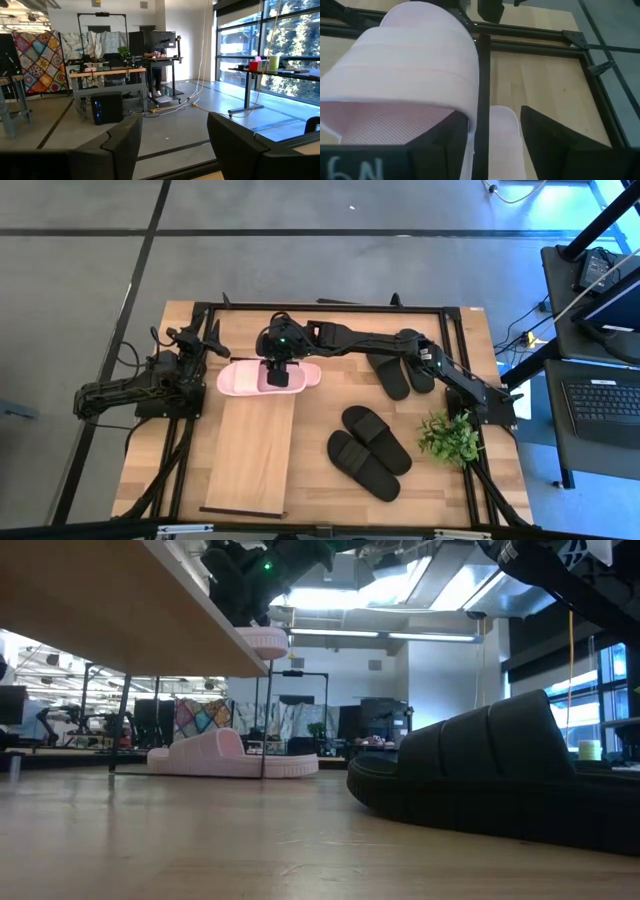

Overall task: Pick and place slides into the shelf
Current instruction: Put the pink slipper on the shelf

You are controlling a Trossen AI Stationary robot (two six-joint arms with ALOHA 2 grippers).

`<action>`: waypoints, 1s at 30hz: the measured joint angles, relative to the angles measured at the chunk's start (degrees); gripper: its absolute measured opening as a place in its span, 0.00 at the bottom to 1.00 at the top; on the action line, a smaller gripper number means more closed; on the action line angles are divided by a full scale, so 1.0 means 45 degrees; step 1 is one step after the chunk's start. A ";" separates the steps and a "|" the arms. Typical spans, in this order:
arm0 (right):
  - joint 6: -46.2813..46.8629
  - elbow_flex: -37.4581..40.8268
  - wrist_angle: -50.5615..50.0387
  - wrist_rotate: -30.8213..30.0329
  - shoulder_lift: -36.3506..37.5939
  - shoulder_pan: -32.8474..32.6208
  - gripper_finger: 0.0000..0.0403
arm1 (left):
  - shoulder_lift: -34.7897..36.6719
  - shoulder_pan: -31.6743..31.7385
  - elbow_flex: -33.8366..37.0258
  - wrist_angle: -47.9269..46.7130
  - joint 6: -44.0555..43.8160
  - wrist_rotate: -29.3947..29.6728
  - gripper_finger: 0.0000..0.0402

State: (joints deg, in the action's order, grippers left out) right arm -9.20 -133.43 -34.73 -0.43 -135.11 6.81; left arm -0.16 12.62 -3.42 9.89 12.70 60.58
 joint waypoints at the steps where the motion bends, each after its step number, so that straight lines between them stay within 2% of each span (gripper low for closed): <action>1: -0.0004 0.0000 -0.0032 -0.0002 0.0005 0.0000 0.45 | 0.0000 0.0000 0.0000 0.0000 0.0002 0.0004 0.54; 9: -0.0453 -0.0005 -0.0328 -0.1377 0.0034 -0.0192 0.47 | 0.0000 0.0000 0.0000 -0.0001 -0.0002 0.0001 0.54; 21: -0.0732 -0.0005 -0.0362 -0.1592 0.0034 -0.0253 0.70 | 0.0000 0.0000 0.0000 0.0000 -0.0002 0.0005 0.54; 25: -0.0737 -0.0005 -0.0377 -0.2288 0.0034 -0.0272 0.73 | 0.0000 0.0000 0.0000 0.0000 0.0003 0.0005 0.54; 30: -0.0374 -0.0008 -0.0860 -0.2331 0.0281 -0.0293 0.73 | 0.0000 0.0000 0.0000 -0.0003 0.0002 0.0003 0.54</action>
State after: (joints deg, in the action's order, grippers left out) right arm -10.88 -133.46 -38.60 -10.92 -133.85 5.49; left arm -0.16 12.62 -3.42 9.88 12.71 60.59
